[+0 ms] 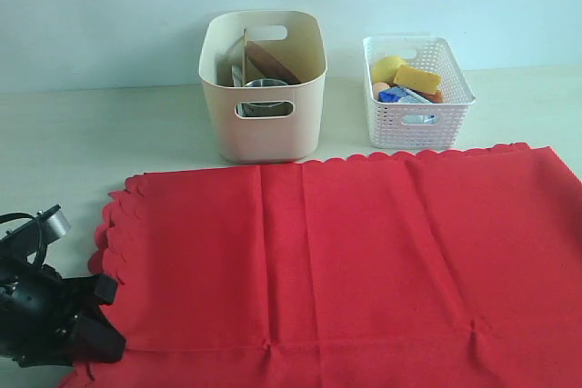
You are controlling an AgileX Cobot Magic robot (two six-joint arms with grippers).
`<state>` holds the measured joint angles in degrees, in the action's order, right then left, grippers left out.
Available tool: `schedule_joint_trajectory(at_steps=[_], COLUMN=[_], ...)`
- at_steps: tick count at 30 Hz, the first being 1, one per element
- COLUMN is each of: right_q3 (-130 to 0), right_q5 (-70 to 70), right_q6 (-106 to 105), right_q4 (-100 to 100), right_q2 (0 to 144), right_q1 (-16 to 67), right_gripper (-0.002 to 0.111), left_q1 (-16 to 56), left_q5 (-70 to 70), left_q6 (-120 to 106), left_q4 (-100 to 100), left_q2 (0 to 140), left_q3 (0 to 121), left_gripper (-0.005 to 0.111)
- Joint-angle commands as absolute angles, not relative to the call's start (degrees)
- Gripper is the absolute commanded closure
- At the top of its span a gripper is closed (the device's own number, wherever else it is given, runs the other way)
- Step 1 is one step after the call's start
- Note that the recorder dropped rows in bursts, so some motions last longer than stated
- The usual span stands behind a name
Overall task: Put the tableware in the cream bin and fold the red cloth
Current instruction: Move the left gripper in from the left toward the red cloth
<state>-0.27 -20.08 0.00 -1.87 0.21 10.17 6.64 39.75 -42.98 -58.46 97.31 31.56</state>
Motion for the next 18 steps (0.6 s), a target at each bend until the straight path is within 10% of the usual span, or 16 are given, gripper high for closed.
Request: schedule_joint_trajectory(at_steps=[1,18], right_q3=[0.00,0.00], right_q5=[-19.81,-19.81], right_q6=[0.00,0.00], right_q4=[-1.75,-1.75], right_q2=[0.00,0.00], right_q1=[9.90,9.90], right_gripper=[0.108,0.108], left_q1=[6.94,6.94], left_q5=[40.54,51.17], left_q6=[-43.38,-39.93], left_q4=[-59.34,-62.69], left_q2=[96.25,87.58], left_q3=[31.30,39.00], left_gripper=[0.098,0.105])
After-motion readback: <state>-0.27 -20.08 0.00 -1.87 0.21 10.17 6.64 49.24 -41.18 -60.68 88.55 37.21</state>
